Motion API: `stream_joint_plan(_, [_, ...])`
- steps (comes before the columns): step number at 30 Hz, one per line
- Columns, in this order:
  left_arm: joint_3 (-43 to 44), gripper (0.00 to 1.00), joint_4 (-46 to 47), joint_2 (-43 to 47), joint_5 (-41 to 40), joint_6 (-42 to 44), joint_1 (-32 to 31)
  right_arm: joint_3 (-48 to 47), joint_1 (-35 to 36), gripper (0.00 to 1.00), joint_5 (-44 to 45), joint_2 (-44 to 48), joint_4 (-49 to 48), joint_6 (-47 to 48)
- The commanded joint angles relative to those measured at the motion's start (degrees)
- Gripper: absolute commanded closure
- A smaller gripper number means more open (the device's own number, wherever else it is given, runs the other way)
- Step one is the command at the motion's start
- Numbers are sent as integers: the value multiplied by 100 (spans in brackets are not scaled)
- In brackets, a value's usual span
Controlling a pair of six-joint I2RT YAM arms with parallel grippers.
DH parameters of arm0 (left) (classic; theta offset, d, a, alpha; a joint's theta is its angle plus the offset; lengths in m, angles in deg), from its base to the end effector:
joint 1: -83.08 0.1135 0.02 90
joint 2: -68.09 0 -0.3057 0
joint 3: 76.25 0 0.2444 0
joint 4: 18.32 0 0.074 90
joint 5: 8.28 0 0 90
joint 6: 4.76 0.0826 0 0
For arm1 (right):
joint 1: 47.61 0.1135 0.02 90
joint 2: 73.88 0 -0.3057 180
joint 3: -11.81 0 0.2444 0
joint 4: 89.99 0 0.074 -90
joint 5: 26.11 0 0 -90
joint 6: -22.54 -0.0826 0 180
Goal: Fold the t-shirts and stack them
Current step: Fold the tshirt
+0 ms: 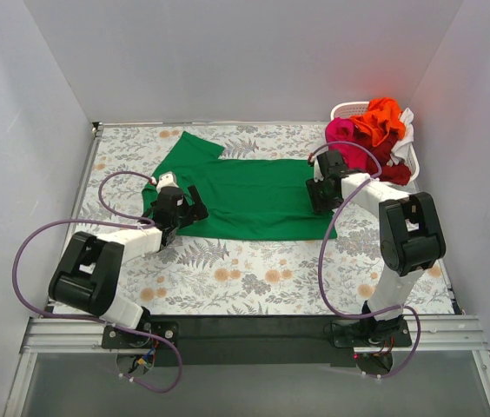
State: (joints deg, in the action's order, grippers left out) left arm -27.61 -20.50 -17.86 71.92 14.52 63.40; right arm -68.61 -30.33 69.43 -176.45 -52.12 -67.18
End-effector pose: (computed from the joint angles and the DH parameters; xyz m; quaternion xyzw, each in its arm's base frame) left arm 0.2992 -0.0921 0.1715 -0.4211 0.7975 -0.2472 0.3543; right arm 0.3757 0.1085 0.1844 -0.1349 0.9554 -0.0080 0.2624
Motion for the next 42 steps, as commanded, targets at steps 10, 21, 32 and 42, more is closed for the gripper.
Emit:
stream_joint_plan(10, [204,12,-52,-97,-74,85,-9,100,4,66,-510,184,-151,315])
stream_joint_plan(21, [230,12,-113,-97,-118,111,-18,65,4,96,-739,-18,-142,395])
stream_joint_plan(32, [380,12,-394,-351,-426,49,-9,-49,-5,99,-54,263,-274,324])
stream_joint_plan(42, [555,12,-632,-616,-619,-21,-18,-49,4,99,378,457,-608,263])
